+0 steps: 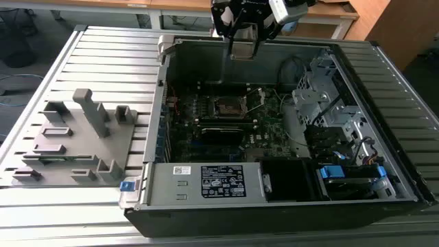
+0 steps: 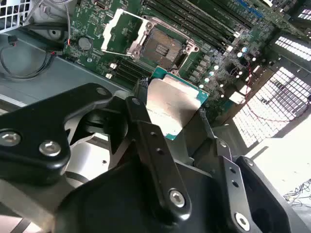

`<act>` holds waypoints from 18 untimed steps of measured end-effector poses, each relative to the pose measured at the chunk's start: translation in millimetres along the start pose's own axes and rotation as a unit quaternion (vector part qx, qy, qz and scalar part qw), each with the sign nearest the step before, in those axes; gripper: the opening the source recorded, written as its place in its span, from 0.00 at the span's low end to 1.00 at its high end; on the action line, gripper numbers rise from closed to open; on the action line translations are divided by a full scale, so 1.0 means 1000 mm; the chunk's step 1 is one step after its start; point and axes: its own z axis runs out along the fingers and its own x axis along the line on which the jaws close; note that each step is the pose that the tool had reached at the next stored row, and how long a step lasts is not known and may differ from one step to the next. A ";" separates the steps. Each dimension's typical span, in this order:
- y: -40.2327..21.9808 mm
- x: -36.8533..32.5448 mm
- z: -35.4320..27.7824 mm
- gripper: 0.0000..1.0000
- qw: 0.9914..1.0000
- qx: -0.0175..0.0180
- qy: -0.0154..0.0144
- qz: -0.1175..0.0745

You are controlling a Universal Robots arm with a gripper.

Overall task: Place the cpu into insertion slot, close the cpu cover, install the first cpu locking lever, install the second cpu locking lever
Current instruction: 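Place the cpu into insertion slot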

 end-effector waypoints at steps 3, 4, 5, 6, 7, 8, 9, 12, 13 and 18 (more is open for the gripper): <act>-0.0001 0.0000 0.0008 0.54 1.000 0.000 0.000 0.000; -0.0001 0.0000 0.0008 0.54 1.000 0.000 0.000 0.000; -0.0001 0.0000 0.0009 0.54 1.000 0.000 0.000 0.000; -0.0001 0.0000 0.0013 0.54 1.000 0.000 0.000 0.000; -0.0001 0.0000 0.0017 0.54 1.000 0.000 0.000 0.000; -0.0002 0.0000 0.0018 0.54 1.000 0.000 0.000 0.000; -0.0002 0.0000 0.0018 0.54 1.000 0.000 0.000 0.000; -0.0002 0.0000 0.0018 0.54 1.000 0.000 0.000 0.000; -0.0002 0.0000 0.0019 0.54 1.000 0.000 0.000 0.000; -0.0006 -0.0001 0.0062 0.54 1.000 0.000 0.000 0.000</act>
